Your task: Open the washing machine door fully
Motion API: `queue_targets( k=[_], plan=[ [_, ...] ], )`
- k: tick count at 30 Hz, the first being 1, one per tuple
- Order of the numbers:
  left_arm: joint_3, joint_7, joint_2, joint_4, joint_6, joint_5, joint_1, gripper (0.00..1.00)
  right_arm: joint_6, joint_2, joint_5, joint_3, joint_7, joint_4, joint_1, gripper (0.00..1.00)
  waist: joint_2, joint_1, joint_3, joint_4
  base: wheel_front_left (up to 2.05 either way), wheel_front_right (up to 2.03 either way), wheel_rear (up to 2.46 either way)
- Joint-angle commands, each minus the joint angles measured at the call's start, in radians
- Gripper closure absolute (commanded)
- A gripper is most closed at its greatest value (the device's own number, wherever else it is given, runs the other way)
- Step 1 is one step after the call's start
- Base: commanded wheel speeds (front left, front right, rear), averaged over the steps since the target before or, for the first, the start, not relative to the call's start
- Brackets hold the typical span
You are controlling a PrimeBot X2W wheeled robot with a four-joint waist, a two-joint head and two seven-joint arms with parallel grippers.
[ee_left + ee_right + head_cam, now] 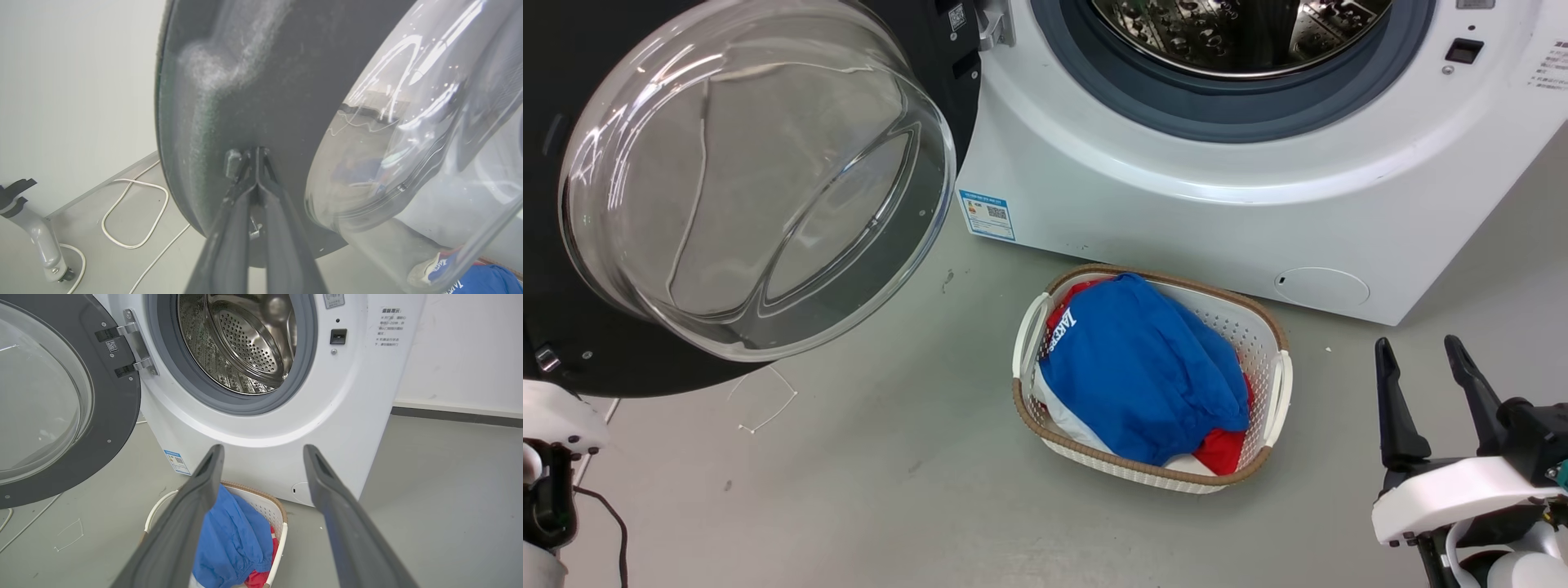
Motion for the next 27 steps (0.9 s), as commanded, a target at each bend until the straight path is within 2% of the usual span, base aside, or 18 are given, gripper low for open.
queue_targets(
  k=[1, 8, 13, 19, 27],
  plan=[
    [-0.001, -0.008, 0.007, 0.009, -0.004, 0.007, -0.017, 1.0, 0.0, 0.002, 0.001, -0.001, -0.003, 0.003, -0.005, 0.0, 0.0, -0.0001, -0.002, 0.0, 0.0, 0.0, 0.0],
    [-0.003, -0.034, -0.007, 0.082, -0.022, 0.016, -0.03, 1.0, 0.0, 0.002, 0.014, -0.003, -0.013, 0.025, 0.017, 0.0, 0.0, -0.0001, -0.034, -0.004, 0.0, 0.0, 0.0],
    [0.002, -0.046, -0.038, 0.041, -0.019, 0.03, 0.031, 1.0, 0.0, 0.002, 0.03, 0.0, -0.027, 0.044, 0.043, 0.0, 0.0, -0.0001, -0.08, -0.007, 0.0, 0.0, 0.0],
    [0.009, -0.05, -0.087, -0.114, 0.011, 0.058, 0.165, 1.0, 0.0, 0.001, 0.054, 0.016, -0.038, 0.066, 0.075, 0.0, 0.0, -0.0001, -0.144, -0.02, 0.0, 0.0, 0.0],
    [-0.091, -0.008, -0.157, -0.371, 0.064, 0.122, 0.329, 1.0, 0.0, 0.001, 0.062, 0.034, -0.039, 0.073, 0.098, 0.0, 0.0, -0.0001, -0.187, -0.052, 0.0, 0.0, 0.0]
  ],
)
